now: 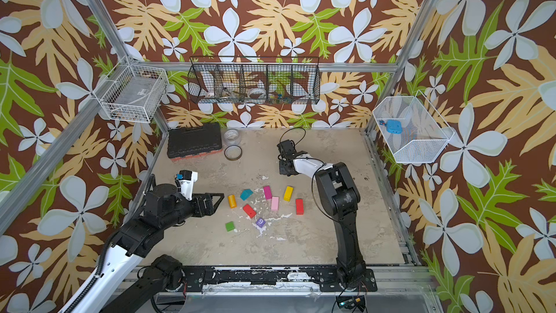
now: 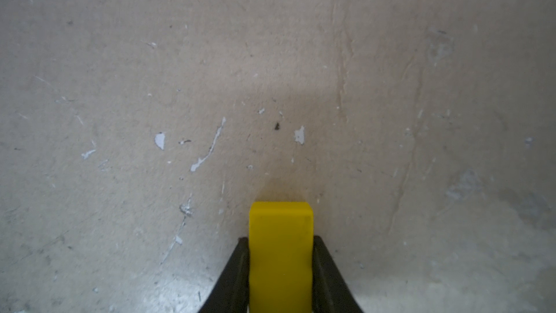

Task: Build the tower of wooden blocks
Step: 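Set the yellow block down upright and open the right gripper, then move the right gripper back to the pink block and grasp it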

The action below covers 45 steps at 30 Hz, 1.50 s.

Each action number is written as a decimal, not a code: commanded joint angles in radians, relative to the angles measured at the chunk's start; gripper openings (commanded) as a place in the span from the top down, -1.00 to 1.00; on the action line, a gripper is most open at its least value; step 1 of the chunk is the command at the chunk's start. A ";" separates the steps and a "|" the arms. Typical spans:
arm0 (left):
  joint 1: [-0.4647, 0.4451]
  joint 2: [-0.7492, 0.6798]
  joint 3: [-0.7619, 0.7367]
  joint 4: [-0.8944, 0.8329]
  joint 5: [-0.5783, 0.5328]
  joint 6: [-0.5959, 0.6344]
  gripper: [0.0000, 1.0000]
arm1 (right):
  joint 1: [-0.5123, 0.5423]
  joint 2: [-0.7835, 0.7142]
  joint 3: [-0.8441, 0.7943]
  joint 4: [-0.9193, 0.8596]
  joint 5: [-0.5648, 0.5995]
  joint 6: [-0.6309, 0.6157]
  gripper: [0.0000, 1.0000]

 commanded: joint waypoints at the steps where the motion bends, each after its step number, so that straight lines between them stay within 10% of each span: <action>1: -0.005 -0.003 0.003 0.011 -0.004 0.006 -1.00 | -0.001 -0.018 -0.013 -0.010 0.005 0.010 0.22; 21: -0.019 0.001 0.001 0.017 0.005 0.009 -1.00 | 0.007 -0.575 -0.366 -0.003 0.039 0.199 -1.00; 30: -0.019 -0.004 0.003 0.014 0.013 0.011 -1.00 | 0.012 -0.701 -0.421 -0.008 0.091 0.284 -0.99; 37: -0.020 -0.019 0.003 0.014 0.011 0.011 -1.00 | 0.045 -0.769 -0.553 0.090 -0.143 0.286 -1.00; 45: -0.021 -0.023 0.003 0.014 0.009 0.010 -1.00 | 0.282 -0.812 -0.539 0.011 0.051 0.396 -0.63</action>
